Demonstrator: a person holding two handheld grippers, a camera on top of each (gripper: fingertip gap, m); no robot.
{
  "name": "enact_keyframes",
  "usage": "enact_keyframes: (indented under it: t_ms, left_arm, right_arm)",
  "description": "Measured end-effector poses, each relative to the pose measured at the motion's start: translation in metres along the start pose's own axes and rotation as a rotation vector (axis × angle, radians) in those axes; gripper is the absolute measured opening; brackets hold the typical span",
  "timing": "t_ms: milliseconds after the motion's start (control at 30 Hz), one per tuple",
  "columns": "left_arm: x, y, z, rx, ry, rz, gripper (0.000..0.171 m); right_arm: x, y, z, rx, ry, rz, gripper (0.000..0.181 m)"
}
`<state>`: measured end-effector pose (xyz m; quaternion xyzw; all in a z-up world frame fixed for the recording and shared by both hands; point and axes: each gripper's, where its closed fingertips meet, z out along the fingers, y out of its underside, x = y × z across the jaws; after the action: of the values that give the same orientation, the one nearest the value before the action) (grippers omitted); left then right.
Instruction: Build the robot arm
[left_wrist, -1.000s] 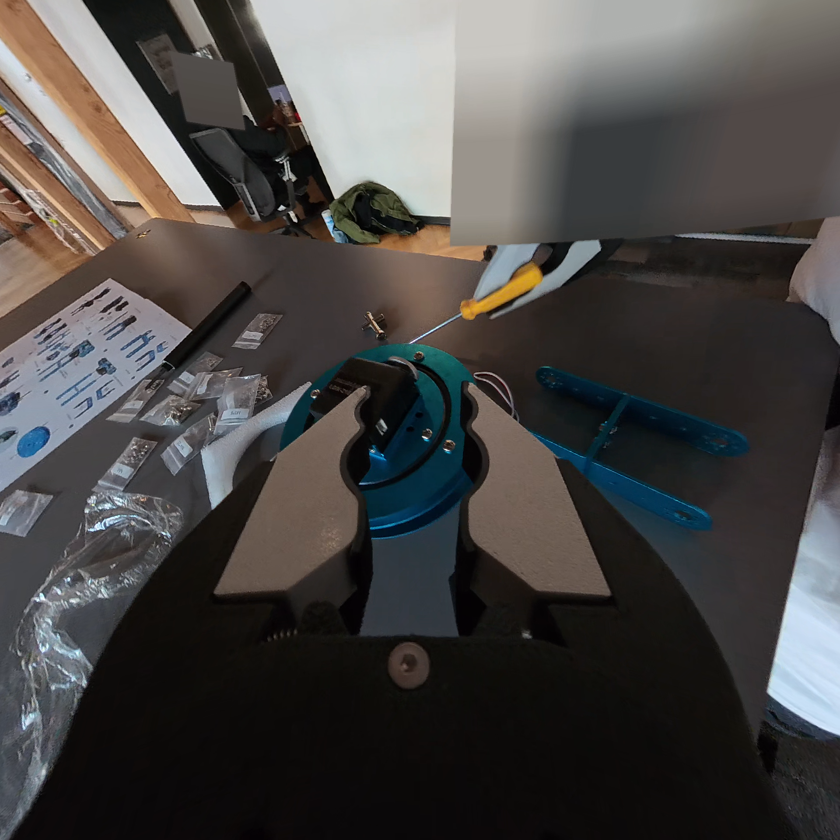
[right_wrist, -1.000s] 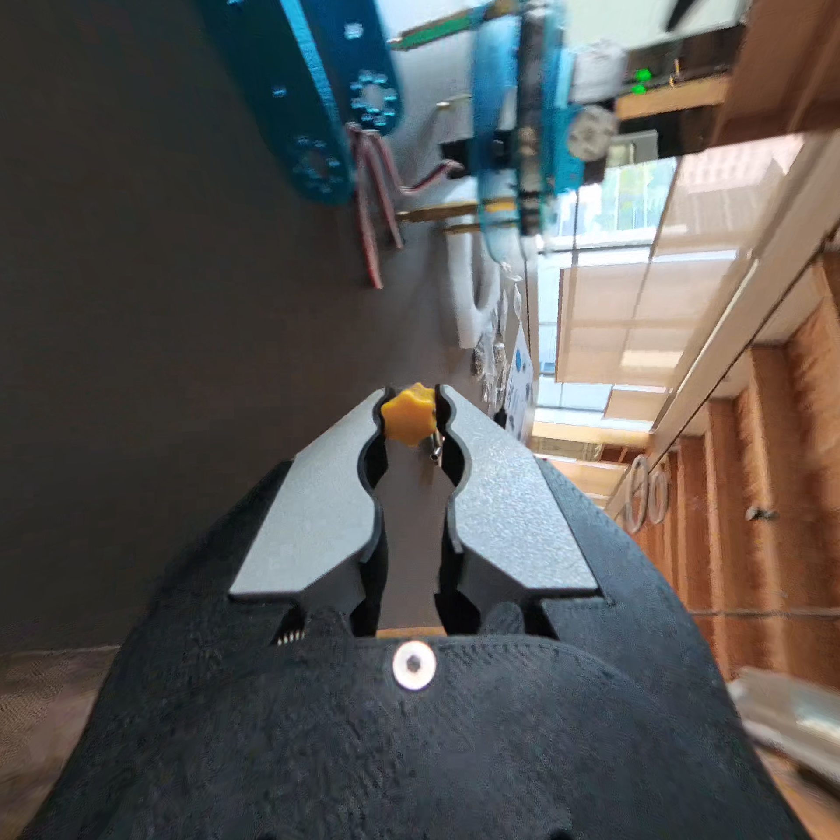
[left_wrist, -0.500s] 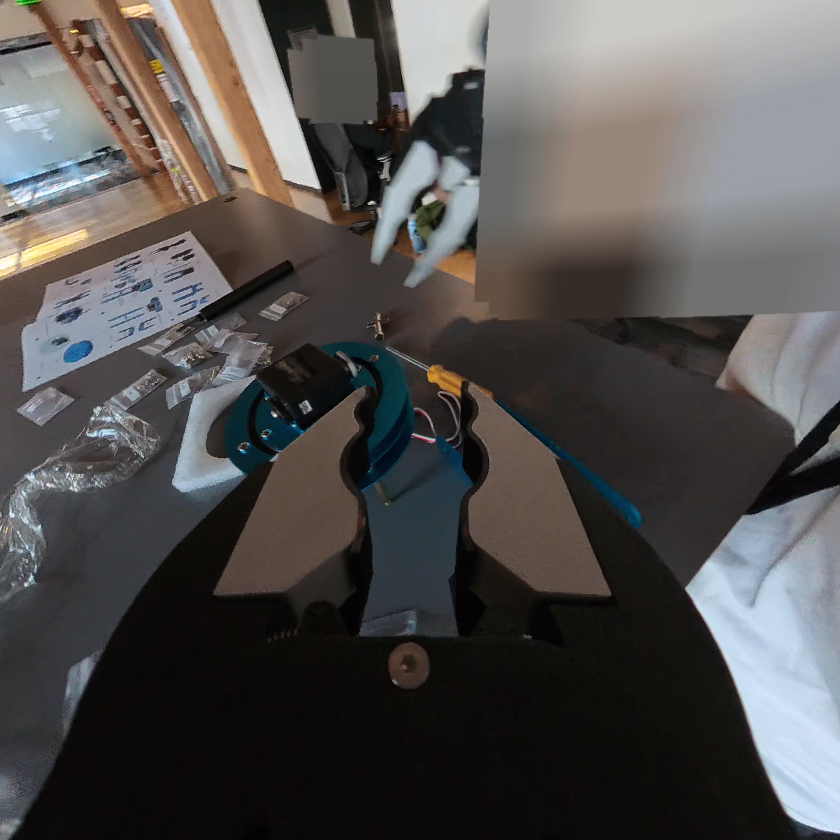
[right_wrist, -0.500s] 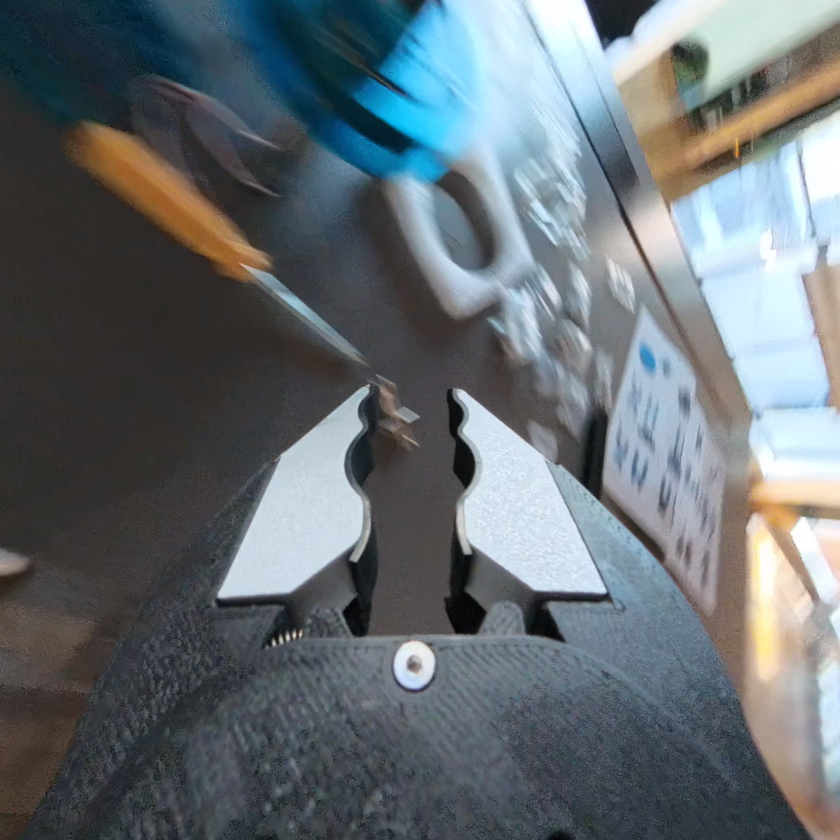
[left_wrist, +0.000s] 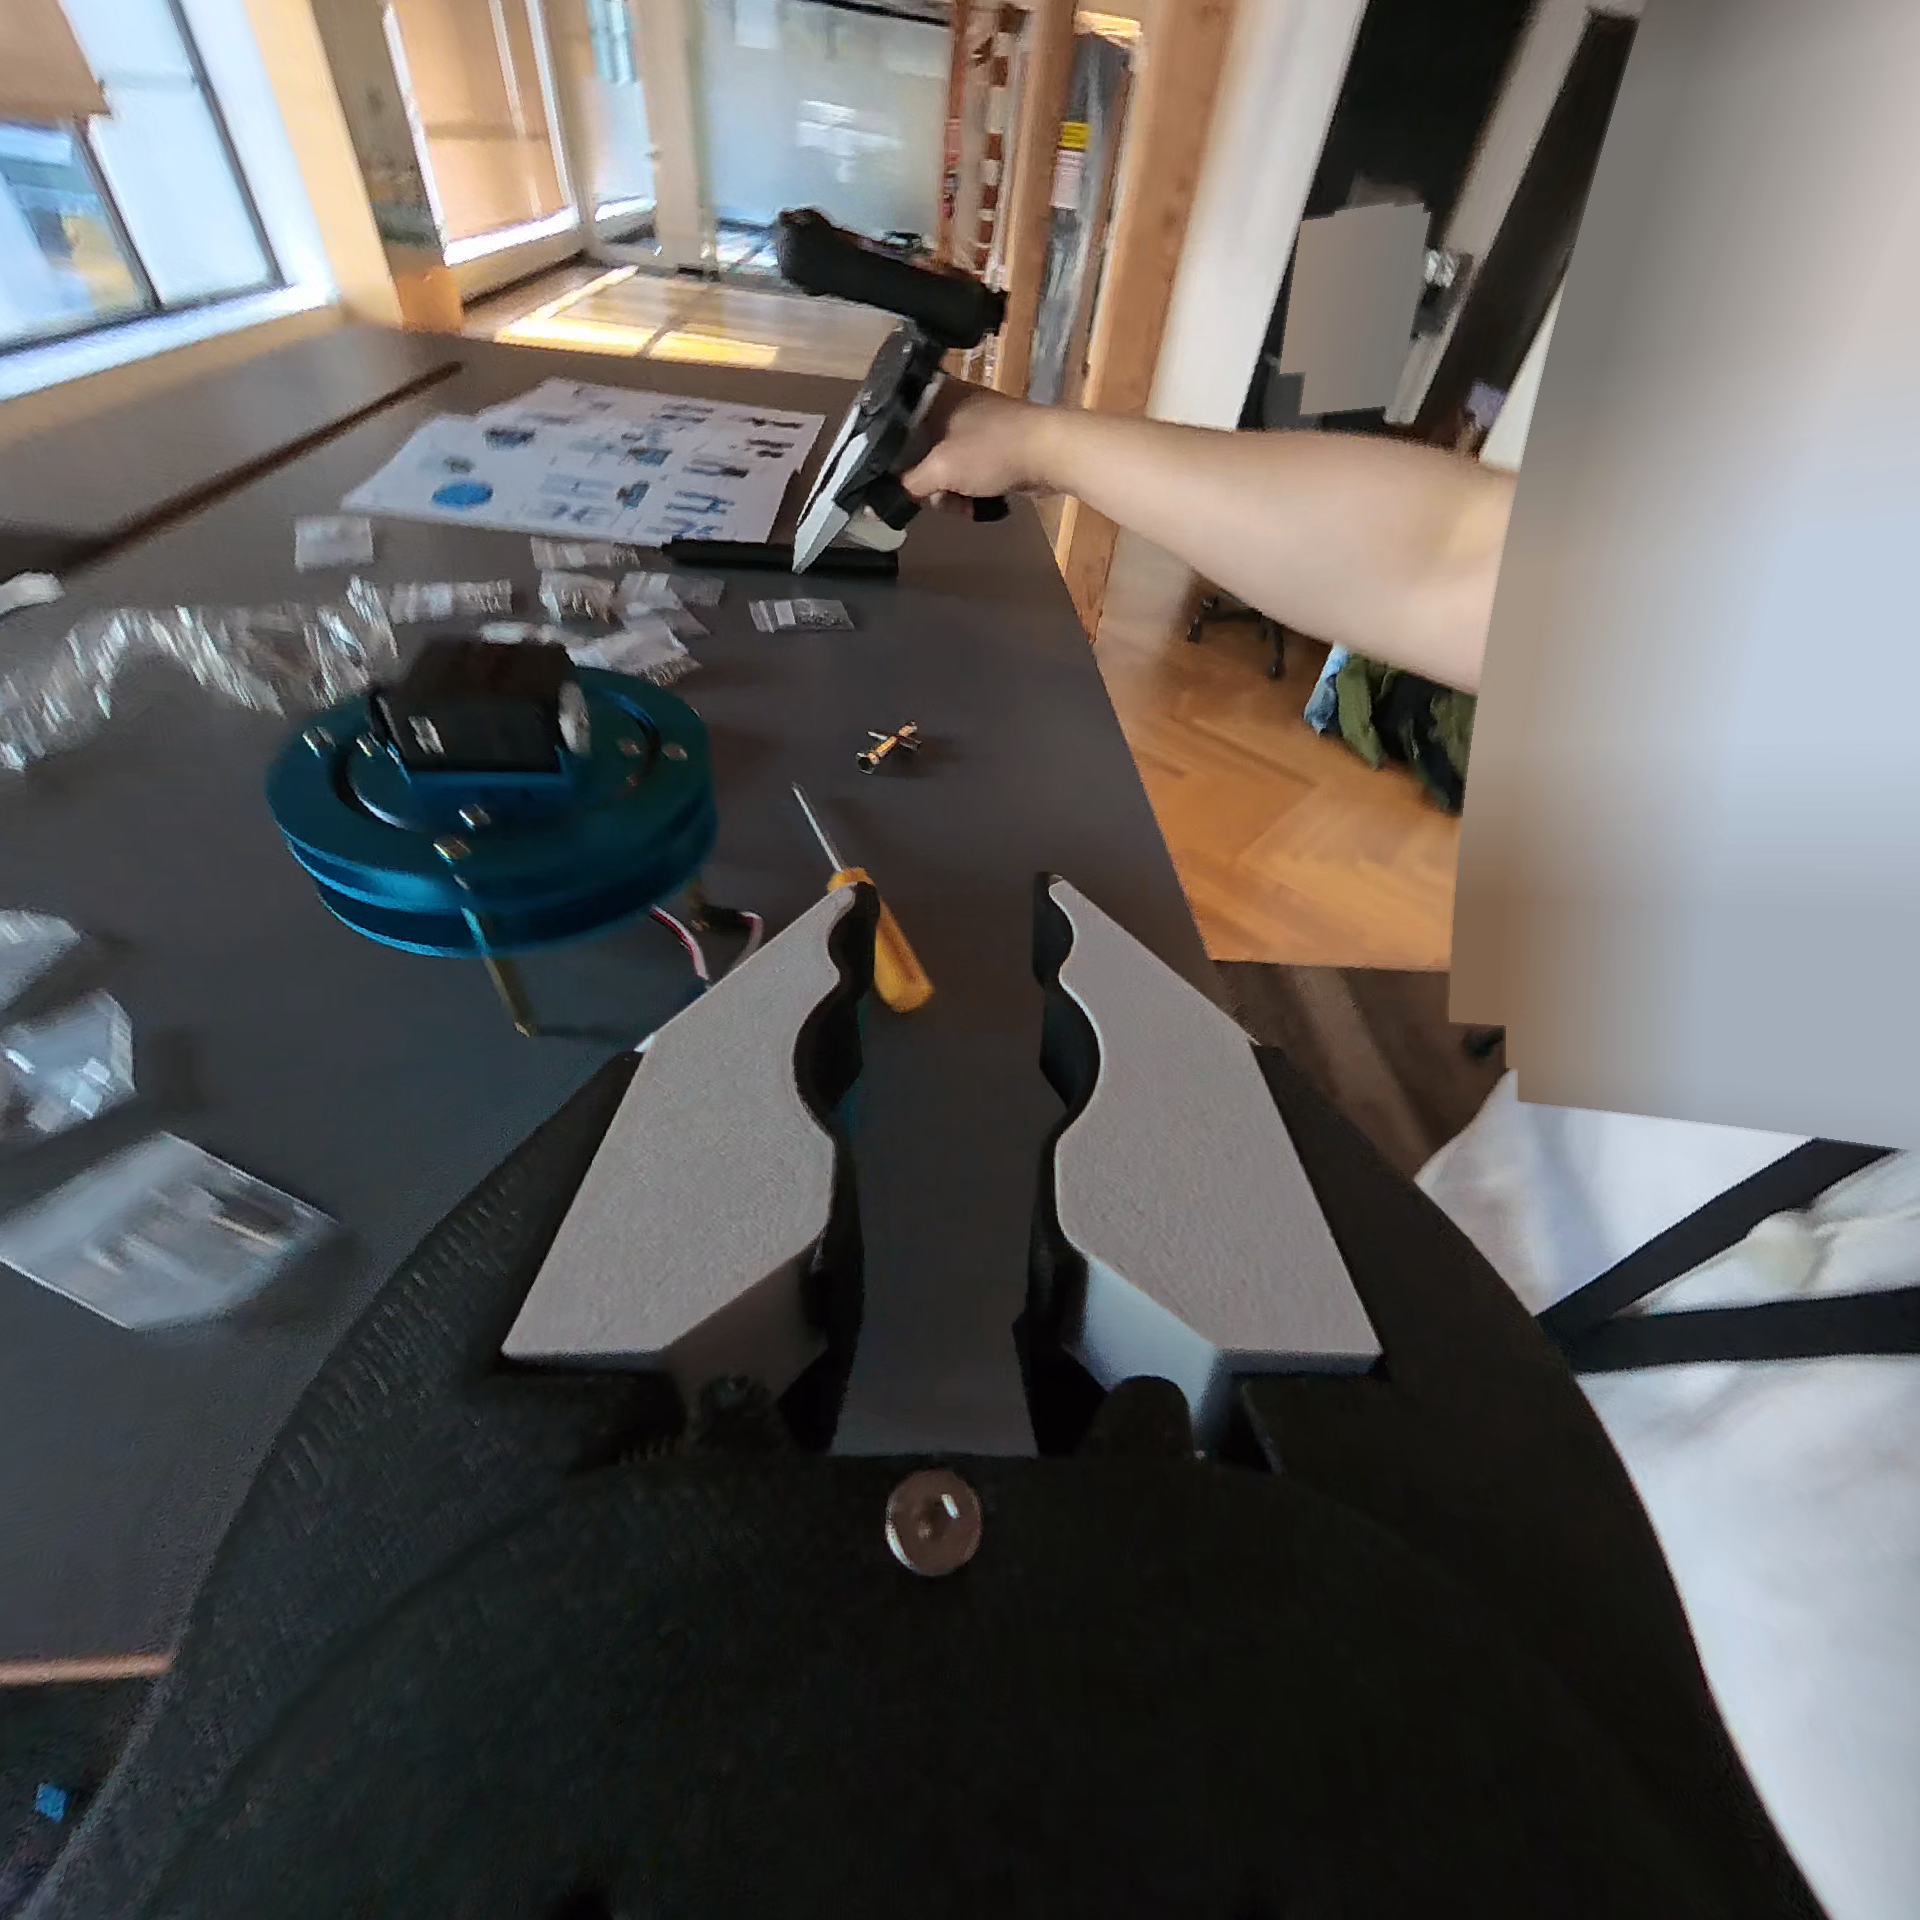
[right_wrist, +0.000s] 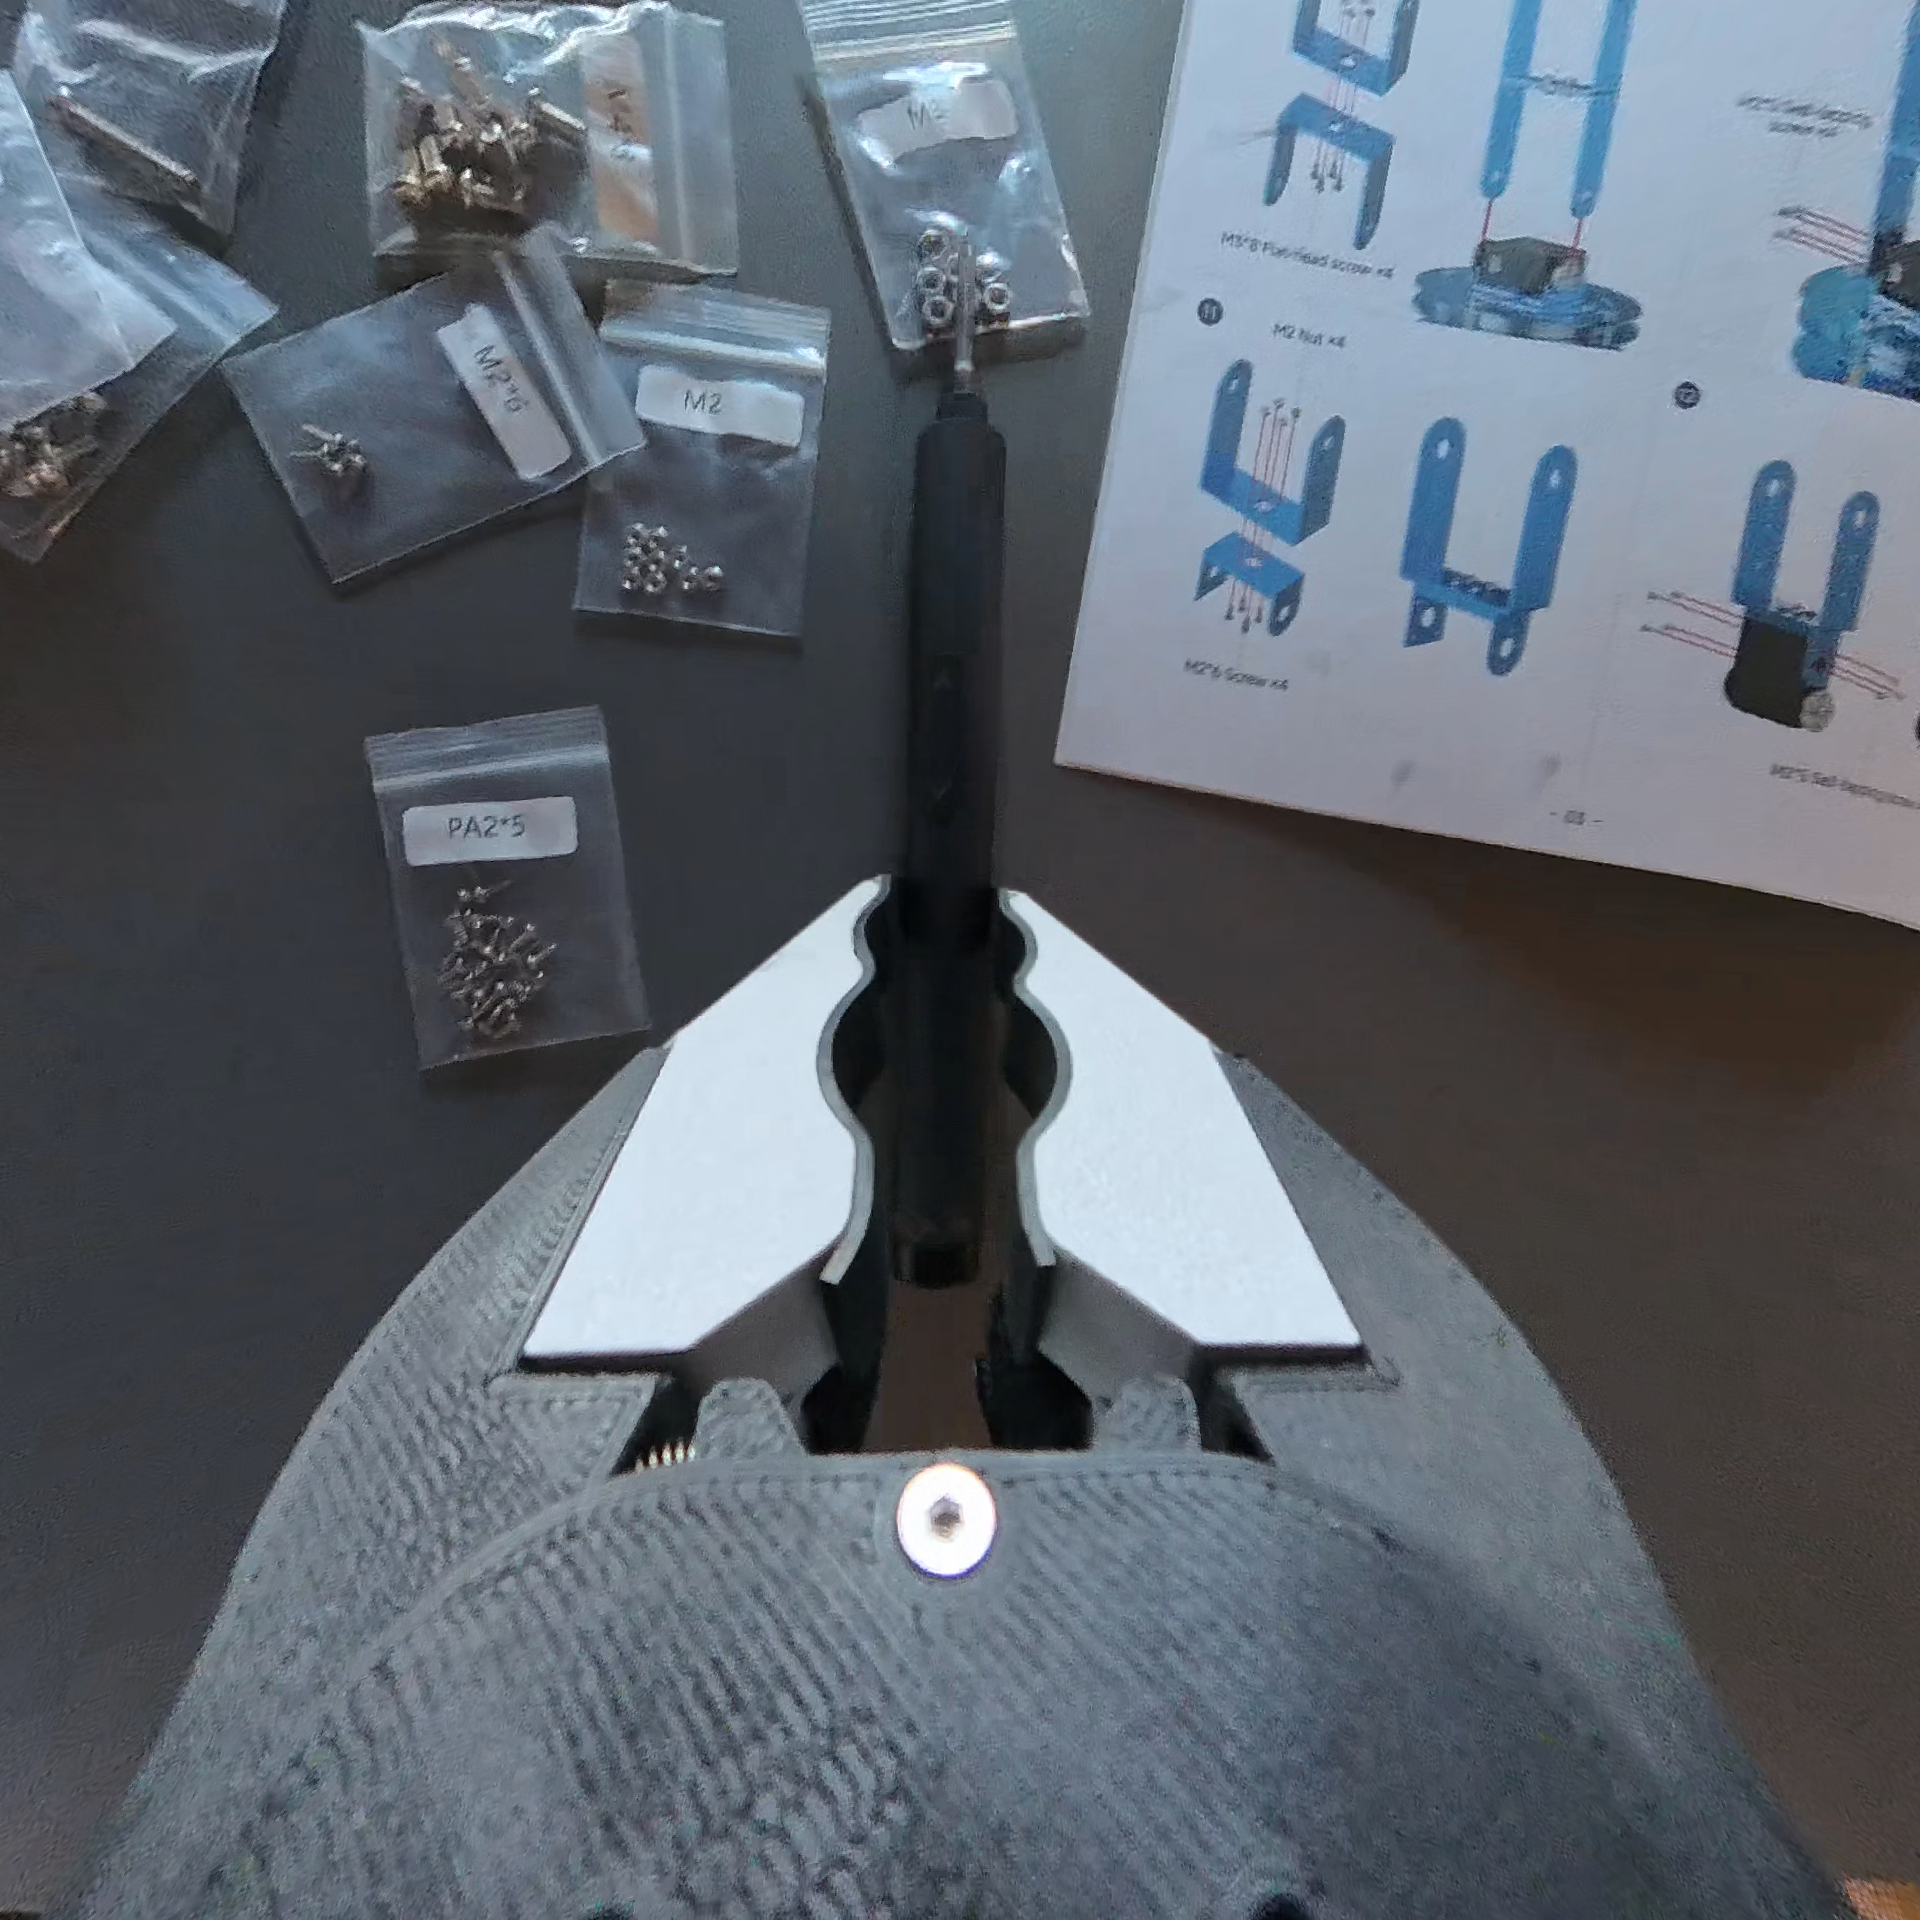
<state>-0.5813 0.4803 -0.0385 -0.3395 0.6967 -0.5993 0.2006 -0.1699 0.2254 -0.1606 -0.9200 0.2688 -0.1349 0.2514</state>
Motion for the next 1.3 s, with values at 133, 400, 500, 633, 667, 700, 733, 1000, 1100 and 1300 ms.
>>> enact_keyframes:
  t_ms: [133, 400, 500, 633, 667, 700, 733, 1000, 1100, 1300]
  left_arm:
    - [0.004, -0.004, 0.016, 0.039, -0.002, -0.147, 0.027]
    - [-0.001, 0.000, 0.079, 0.077, 0.130, -0.566, 0.031]
    - [0.000, 0.004, 0.101, 0.062, 0.143, -0.636, 0.037]
    - [0.004, 0.009, 0.117, 0.076, 0.152, -0.718, 0.038]
    - [0.004, 0.010, 0.120, 0.092, 0.156, -0.745, 0.038]
    - [0.006, 0.010, 0.122, 0.105, 0.170, -0.774, 0.038]
    - [0.009, 0.011, 0.124, 0.117, 0.186, -0.803, 0.039]
    - [0.025, 0.000, 0.132, 0.316, 0.391, -1.008, 0.026]
    - [0.027, -0.005, 0.129, 0.371, 0.435, -1.036, 0.018]
    - [0.028, -0.011, 0.116, 0.350, 0.427, -1.001, 0.015]
  right_arm:
    - [-0.029, 0.006, -0.026, 0.151, 0.059, 0.004, 0.015]
    - [-0.191, 0.020, -0.105, 0.460, -0.023, 0.102, 0.013]
    - [-0.259, 0.014, -0.131, 0.557, -0.051, 0.086, 0.014]
    - [-0.306, 0.006, -0.152, 0.646, -0.020, 0.012, 0.014]
    - [-0.314, 0.006, -0.156, 0.659, -0.029, -0.001, 0.013]
    - [-0.322, 0.006, -0.161, 0.674, -0.041, -0.016, 0.013]
    - [-0.329, 0.007, -0.167, 0.685, -0.041, -0.035, 0.013]
    - [-0.354, 0.021, -0.187, 0.738, -0.027, -0.120, 0.014]
    - [-0.356, 0.025, -0.184, 0.750, -0.041, -0.125, 0.014]
    - [-0.374, 0.023, -0.185, 0.767, -0.314, -0.021, 0.022]
